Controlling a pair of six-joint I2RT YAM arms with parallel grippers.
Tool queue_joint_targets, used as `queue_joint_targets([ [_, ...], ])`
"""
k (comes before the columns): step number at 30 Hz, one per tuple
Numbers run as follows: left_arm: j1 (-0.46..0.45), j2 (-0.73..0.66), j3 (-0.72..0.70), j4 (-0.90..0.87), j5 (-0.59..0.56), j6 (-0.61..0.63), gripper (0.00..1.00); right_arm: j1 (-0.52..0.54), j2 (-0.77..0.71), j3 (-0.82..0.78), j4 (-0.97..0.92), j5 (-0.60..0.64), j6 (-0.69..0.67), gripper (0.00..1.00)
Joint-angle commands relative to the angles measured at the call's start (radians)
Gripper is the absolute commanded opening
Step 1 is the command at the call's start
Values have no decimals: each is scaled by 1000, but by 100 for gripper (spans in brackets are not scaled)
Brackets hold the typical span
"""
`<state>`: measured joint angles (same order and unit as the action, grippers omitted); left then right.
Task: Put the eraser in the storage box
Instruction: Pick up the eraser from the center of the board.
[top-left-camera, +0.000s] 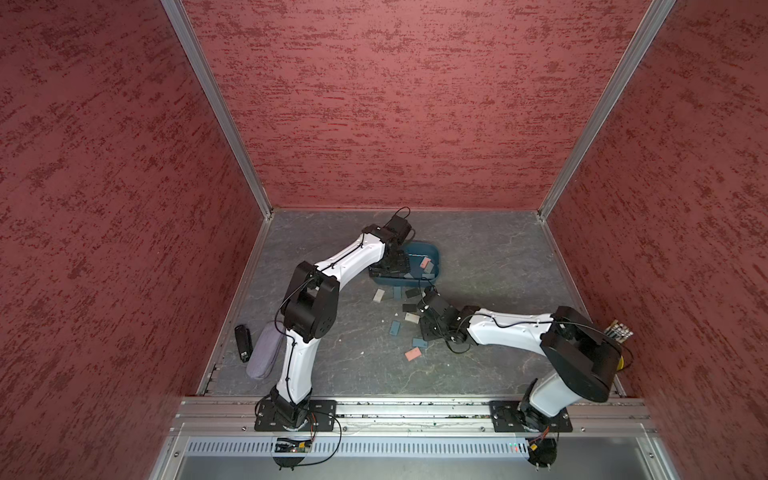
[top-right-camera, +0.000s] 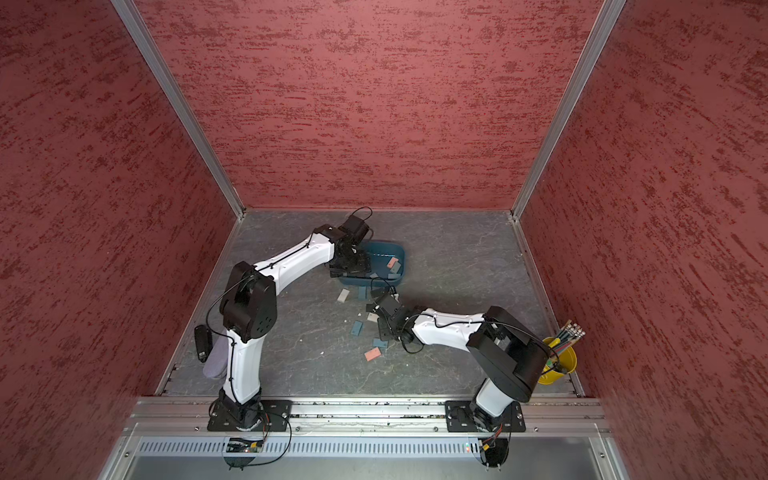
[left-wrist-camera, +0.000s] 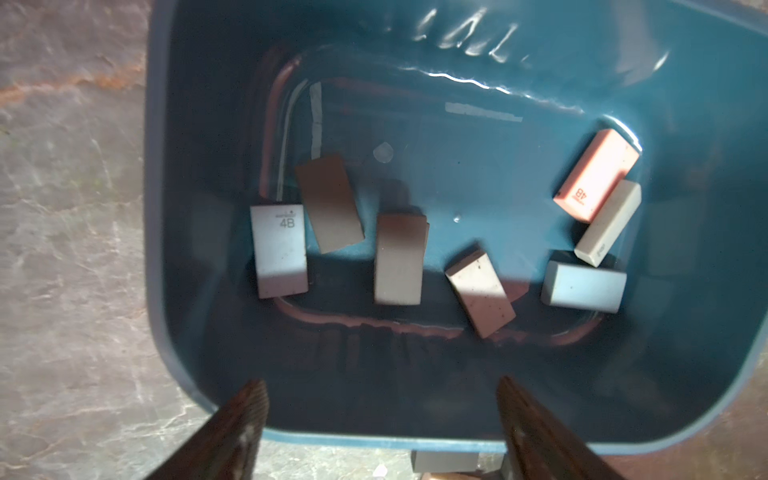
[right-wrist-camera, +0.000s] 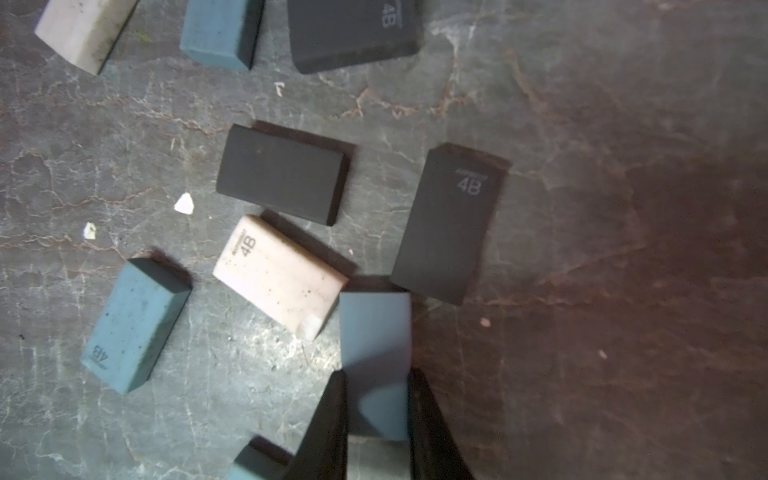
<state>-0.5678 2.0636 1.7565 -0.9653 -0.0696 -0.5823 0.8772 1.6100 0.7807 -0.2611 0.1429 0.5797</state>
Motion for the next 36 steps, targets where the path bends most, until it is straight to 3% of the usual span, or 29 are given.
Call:
queue_joint_targets([
  [1,-4,-75,-18,-3,-13,6,97,11,0,-25,17,3,9,17],
  [14,-46,-261,-187,25,-78,-4,100,11,-78,-24,-30,42,16,12],
  [23,-79,-392,-384,78,-91,-47,100,11,-144,-5,-86,66,16,12],
  [29,-125,-464,-504,103,-101,-87,100,11,-180,61,-152,118,-12,12],
  [36,-195,-534,-613,122,-118,-147,100,7,-109,192,-188,156,-70,12],
])
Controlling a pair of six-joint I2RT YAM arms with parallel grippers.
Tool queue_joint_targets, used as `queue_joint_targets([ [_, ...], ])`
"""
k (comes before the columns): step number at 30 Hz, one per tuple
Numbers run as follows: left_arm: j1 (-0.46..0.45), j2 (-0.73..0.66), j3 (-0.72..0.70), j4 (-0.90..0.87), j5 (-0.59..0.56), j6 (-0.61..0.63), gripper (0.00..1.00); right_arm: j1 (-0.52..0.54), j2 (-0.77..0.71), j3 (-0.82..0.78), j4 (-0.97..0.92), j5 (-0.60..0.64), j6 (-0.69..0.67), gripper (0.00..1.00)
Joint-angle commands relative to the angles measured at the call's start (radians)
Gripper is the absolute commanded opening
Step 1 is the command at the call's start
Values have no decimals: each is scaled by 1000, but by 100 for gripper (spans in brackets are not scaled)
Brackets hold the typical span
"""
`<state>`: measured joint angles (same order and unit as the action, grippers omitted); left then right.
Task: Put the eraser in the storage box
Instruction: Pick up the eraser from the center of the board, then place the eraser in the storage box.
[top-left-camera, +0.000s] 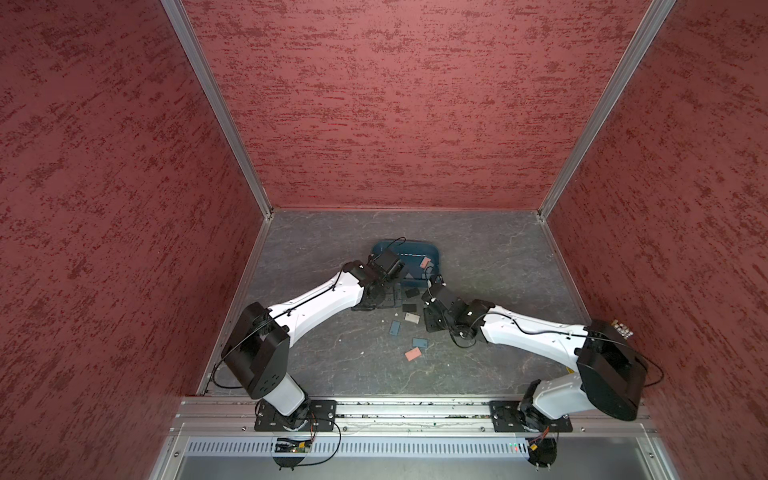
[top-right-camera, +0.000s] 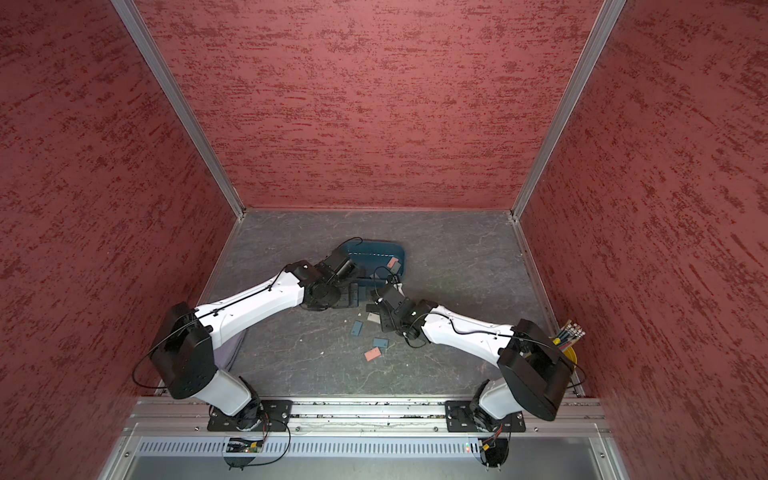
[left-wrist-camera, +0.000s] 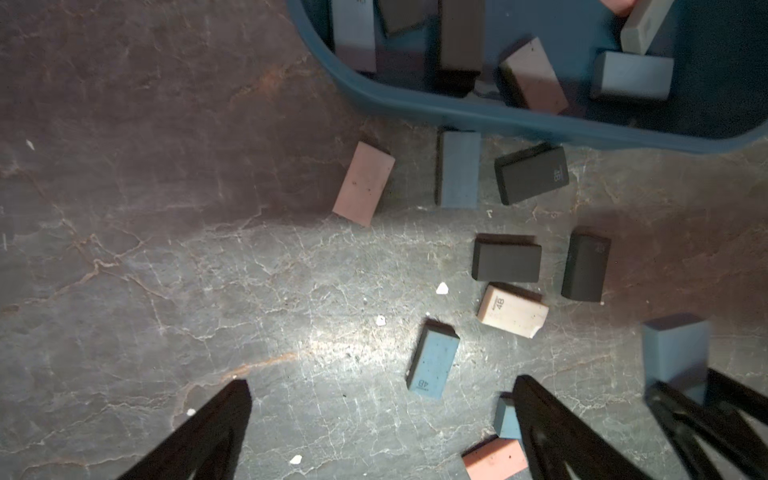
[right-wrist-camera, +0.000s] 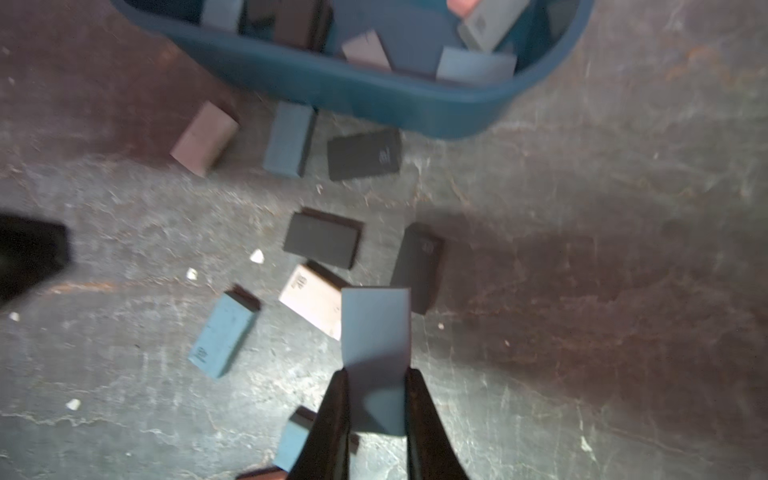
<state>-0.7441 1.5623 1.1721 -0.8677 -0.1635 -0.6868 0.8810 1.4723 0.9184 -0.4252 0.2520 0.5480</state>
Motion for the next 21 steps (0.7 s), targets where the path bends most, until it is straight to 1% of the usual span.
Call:
queue_joint_targets([
  [1,-28,-39,-44,28,-27,-52,100,0,39,69,-27,50,-45,12],
  [8,-84,-97,-152,70,-31,-115,100,-47,118,175,-15,37,-90,11],
  [11,-105,-117,-179,67,-53,-139,100,-74,145,211,1,10,-102,11],
  [17,-125,-191,-268,103,-65,-192,100,-123,189,275,11,-29,-124,10],
  [21,-148,-205,-307,114,-68,-218,100,-148,233,321,12,-49,-139,10],
])
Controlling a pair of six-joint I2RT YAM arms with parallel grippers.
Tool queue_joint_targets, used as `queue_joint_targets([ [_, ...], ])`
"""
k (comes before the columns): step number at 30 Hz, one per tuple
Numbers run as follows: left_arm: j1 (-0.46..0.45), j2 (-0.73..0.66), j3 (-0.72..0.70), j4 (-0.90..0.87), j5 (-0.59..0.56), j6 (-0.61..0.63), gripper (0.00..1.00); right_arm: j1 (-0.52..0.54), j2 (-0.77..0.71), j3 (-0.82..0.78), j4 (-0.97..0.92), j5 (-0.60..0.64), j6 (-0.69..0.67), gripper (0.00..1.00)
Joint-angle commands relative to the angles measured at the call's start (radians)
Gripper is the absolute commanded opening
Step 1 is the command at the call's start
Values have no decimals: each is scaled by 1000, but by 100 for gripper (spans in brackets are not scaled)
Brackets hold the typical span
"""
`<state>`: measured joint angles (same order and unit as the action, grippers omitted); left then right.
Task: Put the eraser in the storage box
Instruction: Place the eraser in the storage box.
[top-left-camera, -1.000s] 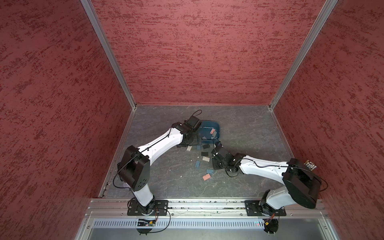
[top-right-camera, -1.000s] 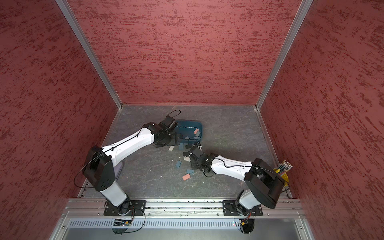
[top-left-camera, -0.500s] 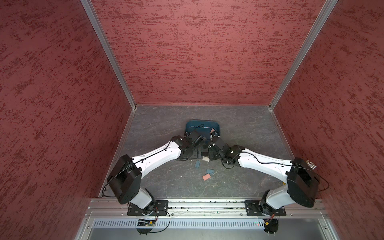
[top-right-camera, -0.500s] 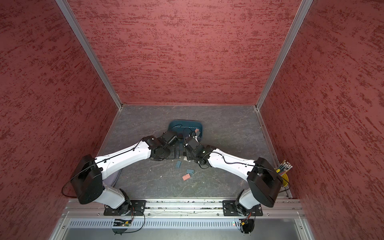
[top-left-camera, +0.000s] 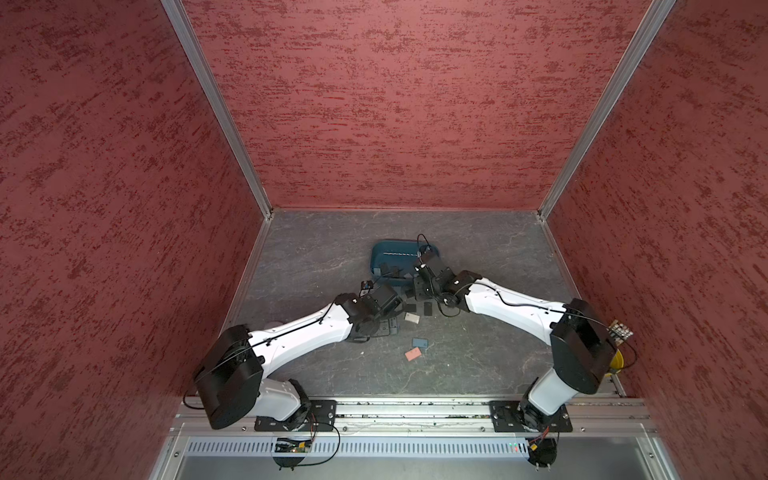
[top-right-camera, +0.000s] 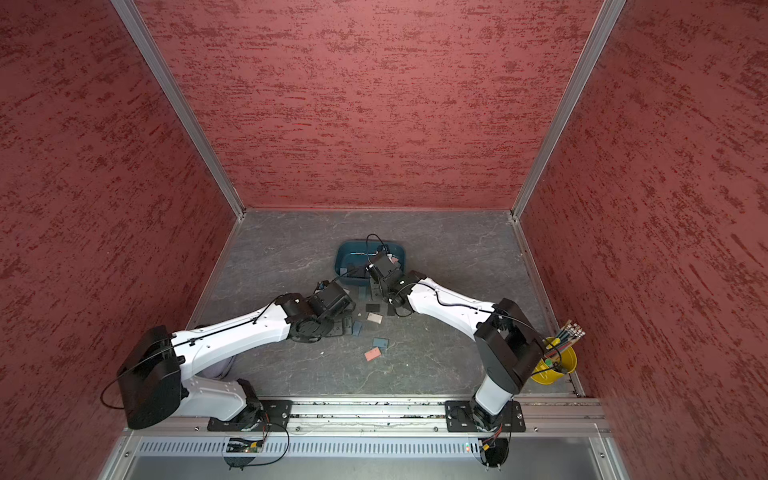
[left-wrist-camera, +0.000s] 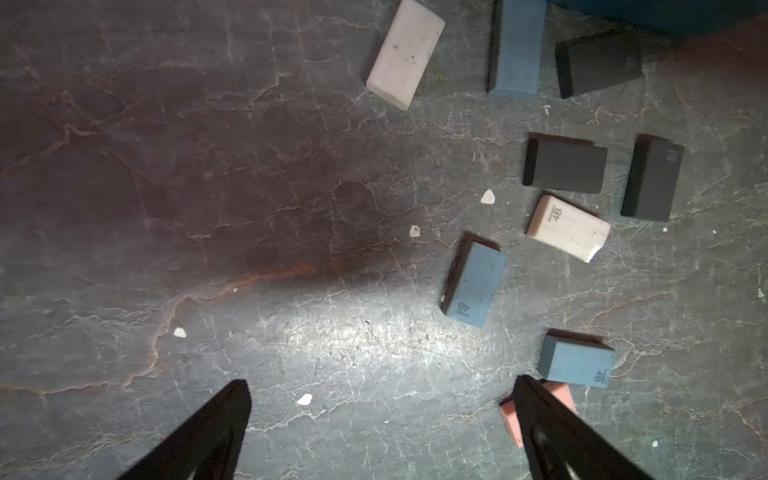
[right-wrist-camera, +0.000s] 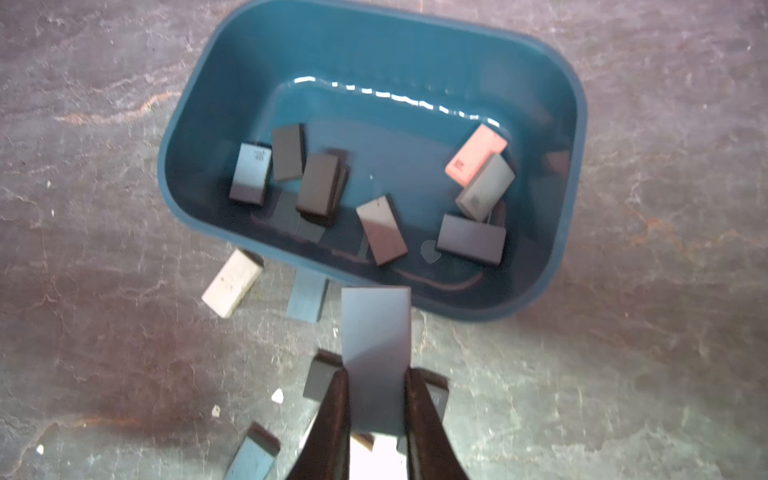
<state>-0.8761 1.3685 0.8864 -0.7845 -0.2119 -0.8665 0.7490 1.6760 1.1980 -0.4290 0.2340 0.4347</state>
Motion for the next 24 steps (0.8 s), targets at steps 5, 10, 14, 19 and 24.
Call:
queue_joint_targets([
  [5,-48,2,-57,51,-15,-69,100,-50,89,91,22,-53,-40,10],
  [10,-66,21,-66,69,-11,-80,100,-95,151,135,26,-98,-52,11],
  [14,-72,49,-47,70,-11,-71,100,-114,189,169,23,-116,-59,16],
  [19,-84,107,-9,67,-11,-54,100,-127,216,186,23,-133,-59,29],
  [24,-89,147,-4,87,-6,-46,98,-128,196,178,22,-138,-55,52],
])
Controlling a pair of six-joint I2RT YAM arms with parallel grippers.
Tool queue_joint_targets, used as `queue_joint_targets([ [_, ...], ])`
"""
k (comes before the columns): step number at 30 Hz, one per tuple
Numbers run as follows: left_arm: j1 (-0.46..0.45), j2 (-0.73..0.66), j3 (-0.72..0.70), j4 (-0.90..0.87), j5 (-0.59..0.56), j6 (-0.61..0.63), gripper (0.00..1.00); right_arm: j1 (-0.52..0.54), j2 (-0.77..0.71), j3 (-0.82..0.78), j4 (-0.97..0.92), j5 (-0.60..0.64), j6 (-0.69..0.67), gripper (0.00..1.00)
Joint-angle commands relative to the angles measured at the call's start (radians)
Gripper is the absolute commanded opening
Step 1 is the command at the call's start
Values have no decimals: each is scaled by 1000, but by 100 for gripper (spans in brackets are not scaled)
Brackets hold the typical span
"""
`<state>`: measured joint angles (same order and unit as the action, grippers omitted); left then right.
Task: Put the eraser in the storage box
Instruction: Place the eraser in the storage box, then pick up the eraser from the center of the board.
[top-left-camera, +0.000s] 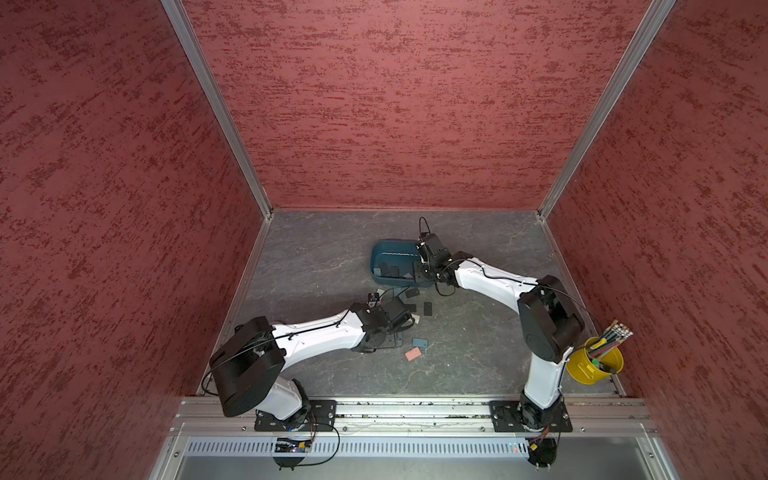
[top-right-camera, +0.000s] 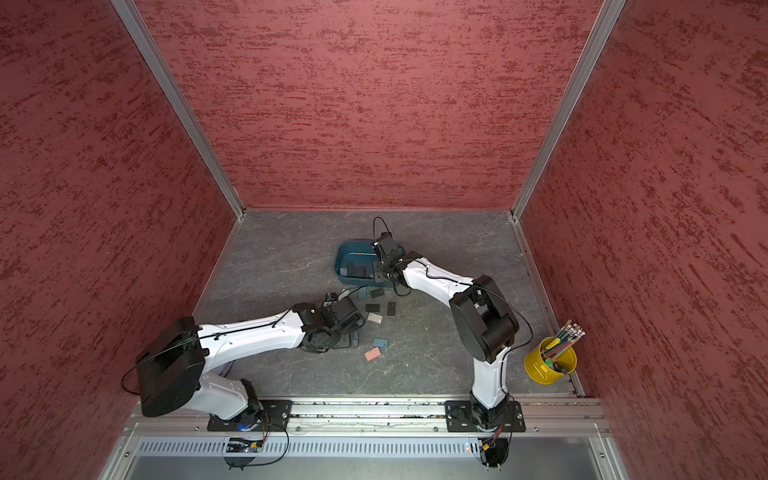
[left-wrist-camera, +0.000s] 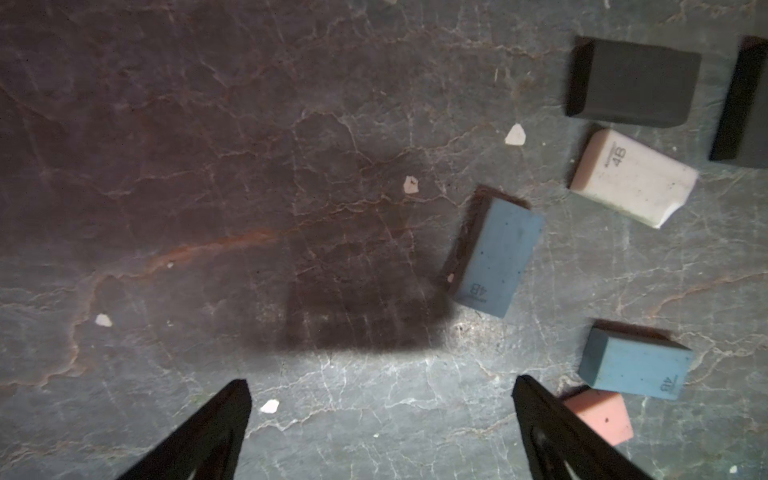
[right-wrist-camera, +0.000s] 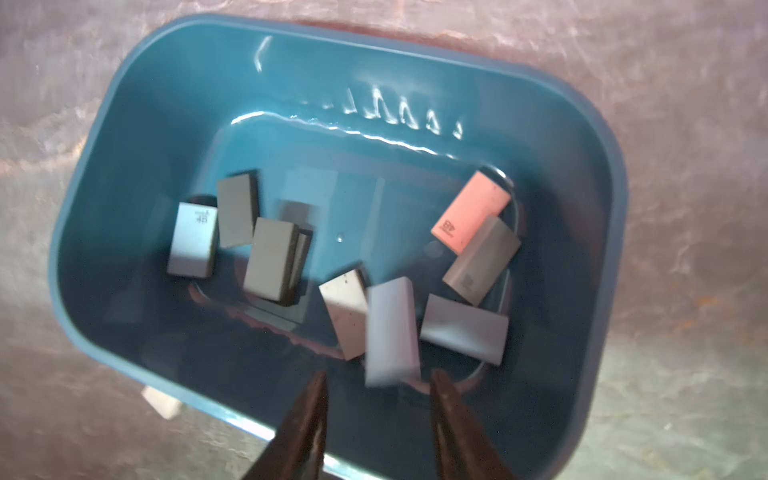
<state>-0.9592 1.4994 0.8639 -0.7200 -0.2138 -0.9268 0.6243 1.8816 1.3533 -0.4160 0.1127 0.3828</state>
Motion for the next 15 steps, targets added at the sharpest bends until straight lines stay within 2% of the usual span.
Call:
queue_joint_targets([
  [1,-5,22,20,28,-3,18,98,-3,-22,17,12,-16,-3,58],
  [5,-6,47,39,28,-8,34,96,-3,-86,-22,26,-7,8,75],
  [15,-6,145,113,34,2,91,92,-3,-302,-214,97,6,63,93],
])
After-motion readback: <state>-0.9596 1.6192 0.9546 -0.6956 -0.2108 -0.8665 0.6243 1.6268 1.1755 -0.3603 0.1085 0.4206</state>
